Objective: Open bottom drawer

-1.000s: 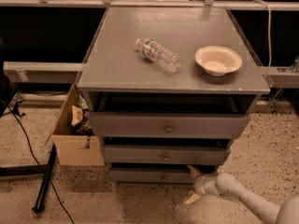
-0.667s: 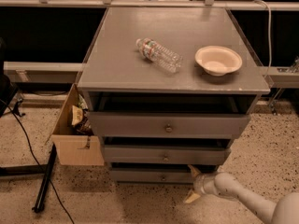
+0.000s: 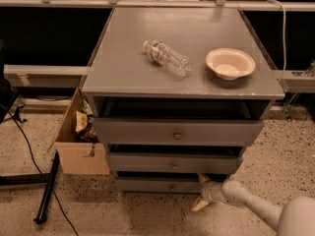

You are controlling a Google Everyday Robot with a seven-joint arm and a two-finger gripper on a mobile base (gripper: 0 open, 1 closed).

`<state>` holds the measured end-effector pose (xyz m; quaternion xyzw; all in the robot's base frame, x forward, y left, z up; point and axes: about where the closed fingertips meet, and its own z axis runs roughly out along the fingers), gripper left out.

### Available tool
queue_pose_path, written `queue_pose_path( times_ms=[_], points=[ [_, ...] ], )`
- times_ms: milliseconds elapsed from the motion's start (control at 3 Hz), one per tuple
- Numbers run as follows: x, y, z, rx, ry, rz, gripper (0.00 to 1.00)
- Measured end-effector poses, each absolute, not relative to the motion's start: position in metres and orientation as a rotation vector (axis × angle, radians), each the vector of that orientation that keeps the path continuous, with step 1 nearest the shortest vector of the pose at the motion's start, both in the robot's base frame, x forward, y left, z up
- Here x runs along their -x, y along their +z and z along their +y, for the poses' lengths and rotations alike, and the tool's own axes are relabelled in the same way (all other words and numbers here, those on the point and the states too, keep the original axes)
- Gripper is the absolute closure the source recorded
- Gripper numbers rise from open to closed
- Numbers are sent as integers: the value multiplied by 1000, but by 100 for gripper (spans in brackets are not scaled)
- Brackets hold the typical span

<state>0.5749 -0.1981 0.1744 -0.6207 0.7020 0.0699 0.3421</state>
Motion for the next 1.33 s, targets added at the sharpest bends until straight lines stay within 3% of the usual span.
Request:
queue_pose_path(
  times_ms=[1333],
  points=[
    [-578,159,-182,1627,340,1939,0]
  ],
)
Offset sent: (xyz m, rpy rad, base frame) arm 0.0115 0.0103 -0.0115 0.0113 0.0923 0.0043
